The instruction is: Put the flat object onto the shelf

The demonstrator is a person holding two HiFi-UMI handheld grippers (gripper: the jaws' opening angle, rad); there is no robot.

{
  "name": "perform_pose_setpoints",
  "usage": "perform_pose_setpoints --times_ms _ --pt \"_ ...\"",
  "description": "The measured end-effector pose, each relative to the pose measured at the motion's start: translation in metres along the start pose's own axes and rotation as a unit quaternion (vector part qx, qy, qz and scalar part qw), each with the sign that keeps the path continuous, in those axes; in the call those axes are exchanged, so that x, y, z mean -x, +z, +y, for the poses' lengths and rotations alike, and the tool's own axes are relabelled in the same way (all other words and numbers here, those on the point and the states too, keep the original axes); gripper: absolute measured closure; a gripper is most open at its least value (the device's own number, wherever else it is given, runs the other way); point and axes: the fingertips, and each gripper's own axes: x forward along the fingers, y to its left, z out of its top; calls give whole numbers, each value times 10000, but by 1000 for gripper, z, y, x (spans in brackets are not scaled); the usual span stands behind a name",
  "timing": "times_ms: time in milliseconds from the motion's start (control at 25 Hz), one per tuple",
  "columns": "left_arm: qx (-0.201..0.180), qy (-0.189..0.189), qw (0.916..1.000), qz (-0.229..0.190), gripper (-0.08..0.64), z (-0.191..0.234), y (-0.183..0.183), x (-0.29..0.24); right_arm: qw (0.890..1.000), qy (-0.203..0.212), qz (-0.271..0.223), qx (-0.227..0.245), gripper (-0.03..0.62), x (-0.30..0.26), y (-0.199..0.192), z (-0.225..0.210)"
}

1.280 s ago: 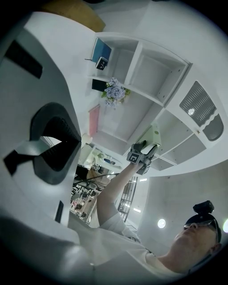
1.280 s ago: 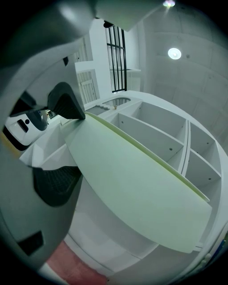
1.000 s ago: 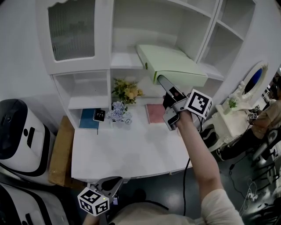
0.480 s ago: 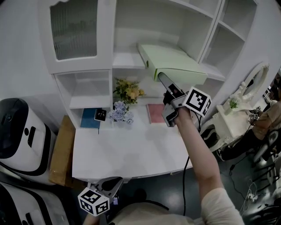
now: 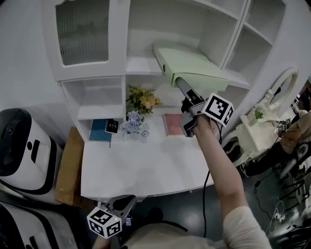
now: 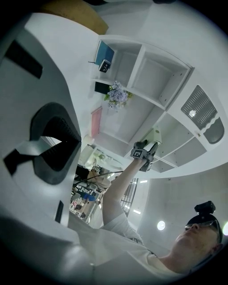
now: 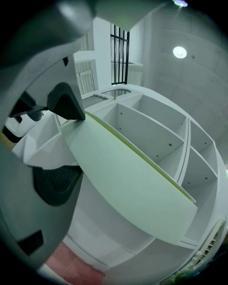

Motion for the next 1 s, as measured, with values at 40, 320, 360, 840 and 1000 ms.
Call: perform_pose_setpoints --times_ms 40,320,360,840,1000 --pt "13 4 10000 -1 546 0 0 1 10000 3 -3 -17 256 -1 0 0" --pt "62 -1 10000 -28 546 4 2 0 10000 -47 -15 -46 264 -7 3 -7" --pt "74 4 10000 -31 546 5 2 0 10000 -56 -19 -48 267 -8 3 -8" --pt "154 -8 9999 -40 546 12 1 -2 9997 -78 136 -165 282 -20 4 -16" --pt "161 -47 9999 -11 546 11 -3 -4 9996 -108 225 -162 278 -23 4 -18"
